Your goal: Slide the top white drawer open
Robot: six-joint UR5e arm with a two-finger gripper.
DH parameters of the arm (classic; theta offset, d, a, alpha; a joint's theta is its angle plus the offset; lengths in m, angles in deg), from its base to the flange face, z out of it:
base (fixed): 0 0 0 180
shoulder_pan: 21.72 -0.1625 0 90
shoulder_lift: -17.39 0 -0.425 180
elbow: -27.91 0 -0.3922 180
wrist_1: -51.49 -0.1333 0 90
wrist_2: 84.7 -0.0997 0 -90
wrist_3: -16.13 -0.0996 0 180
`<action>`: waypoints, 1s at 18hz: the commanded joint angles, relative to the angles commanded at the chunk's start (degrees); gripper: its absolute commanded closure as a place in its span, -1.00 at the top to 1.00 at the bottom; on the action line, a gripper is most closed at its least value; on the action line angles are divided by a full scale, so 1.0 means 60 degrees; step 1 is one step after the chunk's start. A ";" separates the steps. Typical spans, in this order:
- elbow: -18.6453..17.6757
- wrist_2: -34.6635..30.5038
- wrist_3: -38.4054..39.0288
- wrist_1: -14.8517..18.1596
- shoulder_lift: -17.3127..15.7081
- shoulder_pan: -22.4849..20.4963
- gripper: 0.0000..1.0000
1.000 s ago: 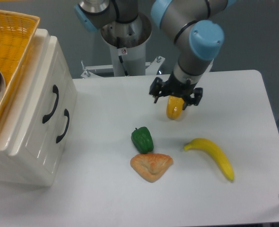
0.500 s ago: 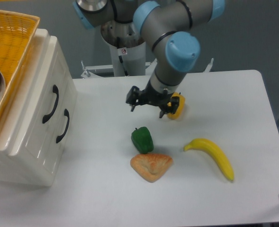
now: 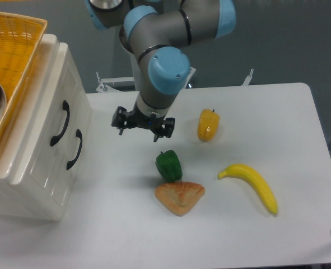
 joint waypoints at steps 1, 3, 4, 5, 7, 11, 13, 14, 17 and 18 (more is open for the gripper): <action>0.0000 0.0030 0.0103 0.0000 0.0000 0.0044 1.00; 0.0000 0.0190 0.0395 -0.0029 0.0000 0.0249 1.00; 0.0015 0.0307 0.0498 -0.0044 0.0000 0.0264 1.00; 0.0029 0.0395 0.0557 -0.0029 0.0000 0.0279 1.00; 0.0000 0.0440 0.0573 0.0000 0.0000 0.0367 1.00; 0.0029 0.0455 0.0602 -0.0014 -0.0015 0.0689 1.00; 0.0058 0.0455 0.0616 -0.0014 -0.0015 0.0792 1.00; 0.0059 0.0484 0.0602 -0.0014 -0.0015 0.0821 1.00; 0.0073 0.0704 0.0617 -0.0014 -0.0044 0.0953 1.00; 0.0073 0.0762 0.0617 -0.0029 -0.0030 0.0982 1.00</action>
